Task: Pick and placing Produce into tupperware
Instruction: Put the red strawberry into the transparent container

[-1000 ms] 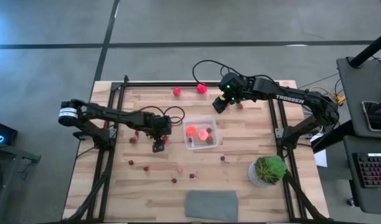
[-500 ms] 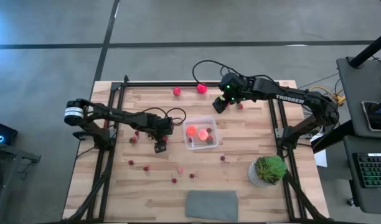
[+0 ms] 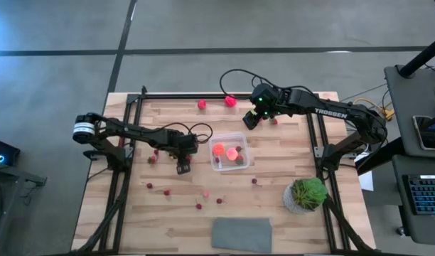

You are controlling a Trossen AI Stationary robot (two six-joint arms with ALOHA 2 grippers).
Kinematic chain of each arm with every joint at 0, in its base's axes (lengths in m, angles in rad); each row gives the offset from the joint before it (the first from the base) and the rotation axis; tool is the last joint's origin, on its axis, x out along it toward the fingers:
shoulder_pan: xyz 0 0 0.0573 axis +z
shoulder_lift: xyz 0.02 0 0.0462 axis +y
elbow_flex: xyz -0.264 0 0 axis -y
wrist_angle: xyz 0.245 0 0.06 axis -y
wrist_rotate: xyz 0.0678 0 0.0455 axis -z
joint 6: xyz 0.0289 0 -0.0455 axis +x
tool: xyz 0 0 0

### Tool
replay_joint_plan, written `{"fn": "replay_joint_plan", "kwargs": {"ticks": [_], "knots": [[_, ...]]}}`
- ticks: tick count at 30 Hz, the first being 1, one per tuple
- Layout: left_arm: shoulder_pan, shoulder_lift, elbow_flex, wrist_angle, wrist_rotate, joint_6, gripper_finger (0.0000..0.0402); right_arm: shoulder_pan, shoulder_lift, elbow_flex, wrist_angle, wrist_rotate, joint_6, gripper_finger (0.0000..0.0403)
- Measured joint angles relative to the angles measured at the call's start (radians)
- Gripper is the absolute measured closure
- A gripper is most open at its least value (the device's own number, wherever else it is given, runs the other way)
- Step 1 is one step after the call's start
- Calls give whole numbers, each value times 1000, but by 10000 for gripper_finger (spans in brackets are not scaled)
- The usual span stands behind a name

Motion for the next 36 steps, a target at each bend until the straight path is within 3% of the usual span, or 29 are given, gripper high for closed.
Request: {"fn": "replay_joint_plan", "kwargs": {"ticks": [6, 14, 23, 29, 36], "knots": [[0, 0, 0, 14, -26, 0, 272, 0, 0, -3, 0, 7, 0, 134], [0, -26, 32, 16, -27, 22, 277, 0, 0, -3, -1, 7, 0, 139], [1, -123, 154, 33, -102, 142, 278, 0, 0, -3, -22, 7, 7, 133], [10, -111, 243, 161, -91, 222, 278, 0, -1, 2, -21, 9, 39, 139], [29, 0, 320, 178, -45, 188, 271, -2, -68, 4, -77, 219, 135, 129]]}}
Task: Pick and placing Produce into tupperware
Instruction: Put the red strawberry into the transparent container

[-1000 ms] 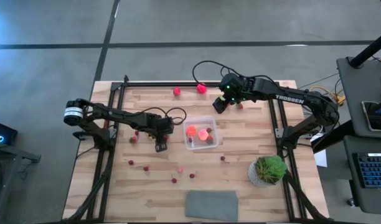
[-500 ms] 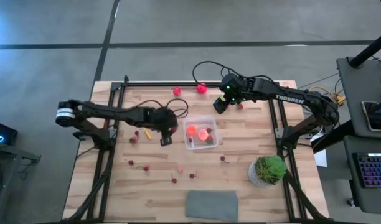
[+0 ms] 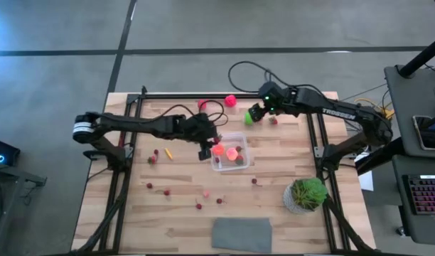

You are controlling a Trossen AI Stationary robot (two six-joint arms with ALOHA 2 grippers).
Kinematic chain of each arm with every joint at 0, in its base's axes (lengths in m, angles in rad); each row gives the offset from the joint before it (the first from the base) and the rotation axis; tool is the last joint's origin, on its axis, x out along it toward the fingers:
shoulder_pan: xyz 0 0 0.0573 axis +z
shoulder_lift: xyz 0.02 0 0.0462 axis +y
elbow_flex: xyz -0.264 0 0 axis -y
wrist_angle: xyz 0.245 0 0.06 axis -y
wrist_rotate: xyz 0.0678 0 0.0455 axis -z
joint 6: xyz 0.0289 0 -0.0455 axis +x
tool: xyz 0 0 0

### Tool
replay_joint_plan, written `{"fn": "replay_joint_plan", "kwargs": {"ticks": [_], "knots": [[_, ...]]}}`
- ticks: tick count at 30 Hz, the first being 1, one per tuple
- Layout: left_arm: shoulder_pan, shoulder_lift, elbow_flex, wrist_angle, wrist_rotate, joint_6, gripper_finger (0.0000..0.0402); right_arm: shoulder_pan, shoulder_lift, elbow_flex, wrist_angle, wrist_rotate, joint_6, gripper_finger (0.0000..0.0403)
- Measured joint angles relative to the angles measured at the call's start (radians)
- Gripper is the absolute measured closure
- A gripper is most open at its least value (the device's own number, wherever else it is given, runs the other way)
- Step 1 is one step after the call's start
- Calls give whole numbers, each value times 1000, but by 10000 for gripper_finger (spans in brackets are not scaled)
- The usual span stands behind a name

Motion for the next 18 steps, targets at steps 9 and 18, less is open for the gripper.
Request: {"fn": "replay_joint_plan", "kwargs": {"ticks": [9, 18], "knots": [[2, 117, 46, 3, 1, -224, 203, -7, -130, -6, -89, 76, 37, 115], [0, 65, 57, -68, 1, -281, 127, -50, -128, -31, -329, 37, 109, 115]]}}
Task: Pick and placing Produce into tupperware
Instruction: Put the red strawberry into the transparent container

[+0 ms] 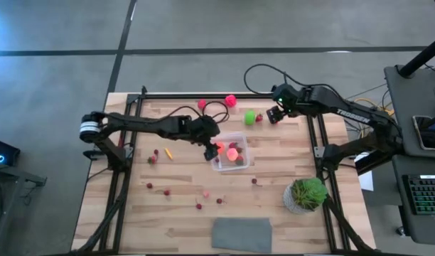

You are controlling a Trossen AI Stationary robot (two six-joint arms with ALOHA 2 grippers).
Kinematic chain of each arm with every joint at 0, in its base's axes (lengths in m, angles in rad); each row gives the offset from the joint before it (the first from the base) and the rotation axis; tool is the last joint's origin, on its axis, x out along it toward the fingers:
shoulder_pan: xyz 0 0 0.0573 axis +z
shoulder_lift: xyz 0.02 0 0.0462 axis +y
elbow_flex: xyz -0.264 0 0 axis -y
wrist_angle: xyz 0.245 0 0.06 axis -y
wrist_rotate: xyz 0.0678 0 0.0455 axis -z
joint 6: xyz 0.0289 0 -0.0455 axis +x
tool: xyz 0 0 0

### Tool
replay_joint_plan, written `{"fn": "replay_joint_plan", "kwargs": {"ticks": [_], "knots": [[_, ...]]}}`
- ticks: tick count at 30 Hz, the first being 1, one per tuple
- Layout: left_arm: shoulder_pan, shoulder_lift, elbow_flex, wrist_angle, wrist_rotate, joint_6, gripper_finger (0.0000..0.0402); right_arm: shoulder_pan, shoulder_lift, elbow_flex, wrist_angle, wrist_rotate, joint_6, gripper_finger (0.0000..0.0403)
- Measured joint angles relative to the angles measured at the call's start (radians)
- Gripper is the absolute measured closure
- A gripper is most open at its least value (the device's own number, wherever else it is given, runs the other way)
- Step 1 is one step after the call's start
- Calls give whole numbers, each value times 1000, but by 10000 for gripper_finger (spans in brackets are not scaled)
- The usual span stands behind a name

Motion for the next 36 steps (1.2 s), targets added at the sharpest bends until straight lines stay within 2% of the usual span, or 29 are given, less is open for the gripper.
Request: {"fn": "replay_joint_plan", "kwargs": {"ticks": [3, 9, 14, 19, 27, 33, 36], "knots": [[0, -62, 4, -54, 0, -21, 121, -28, 22, -44, -10, -54, -23, 117], [-1, -211, 0, -117, -1, -53, 121, -58, 97, -138, 70, -71, -186, 118], [-1, -325, -2, -122, -1, -158, 121, -101, 215, -192, 144, -125, -326, 126], [-1, -410, -4, -119, -2, -200, 121, -163, 331, -197, 183, -129, -435, 138], [-1, -445, -5, -120, -4, -205, 121, -264, 445, -153, 219, -224, -595, 139], [-1, -423, -5, -123, -4, -205, 121, -274, 467, -125, 230, -235, -651, 143], [-1, -409, -5, -125, -4, -205, 121, -274, 467, -127, 242, -273, -672, 145]]}}
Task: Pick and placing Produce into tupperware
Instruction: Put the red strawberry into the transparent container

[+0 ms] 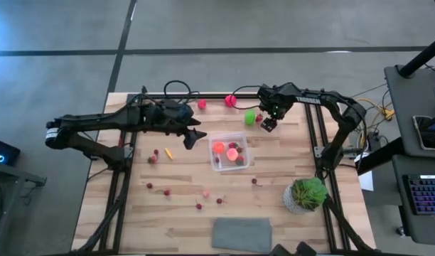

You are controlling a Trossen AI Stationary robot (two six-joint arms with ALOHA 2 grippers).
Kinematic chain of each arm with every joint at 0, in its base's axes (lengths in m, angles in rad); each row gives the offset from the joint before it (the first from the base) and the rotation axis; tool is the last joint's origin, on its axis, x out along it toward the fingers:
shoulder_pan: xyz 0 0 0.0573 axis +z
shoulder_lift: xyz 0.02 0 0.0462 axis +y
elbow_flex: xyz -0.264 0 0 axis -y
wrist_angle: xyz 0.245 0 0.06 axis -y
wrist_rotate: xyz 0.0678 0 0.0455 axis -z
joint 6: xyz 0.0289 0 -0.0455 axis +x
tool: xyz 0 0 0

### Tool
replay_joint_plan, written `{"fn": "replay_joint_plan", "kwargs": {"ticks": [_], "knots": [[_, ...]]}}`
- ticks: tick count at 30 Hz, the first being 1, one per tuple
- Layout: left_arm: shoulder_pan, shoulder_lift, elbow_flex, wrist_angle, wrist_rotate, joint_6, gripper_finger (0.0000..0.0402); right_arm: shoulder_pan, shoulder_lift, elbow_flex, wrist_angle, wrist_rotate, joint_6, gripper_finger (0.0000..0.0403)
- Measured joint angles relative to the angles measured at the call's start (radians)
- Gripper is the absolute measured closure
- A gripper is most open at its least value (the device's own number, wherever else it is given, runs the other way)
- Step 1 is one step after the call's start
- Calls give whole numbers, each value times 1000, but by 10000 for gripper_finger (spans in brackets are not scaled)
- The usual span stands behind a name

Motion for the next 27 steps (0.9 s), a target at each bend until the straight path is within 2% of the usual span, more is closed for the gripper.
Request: {"fn": "replay_joint_plan", "kwargs": {"ticks": [13, 27], "knots": [[0, 25, 1, 7, 0, 0, 120, -23, 5, -33, 96, -7, -22, 147], [0, 24, 1, 7, 0, 0, 120, -30, 72, -35, 98, -28, 1, 155]]}}
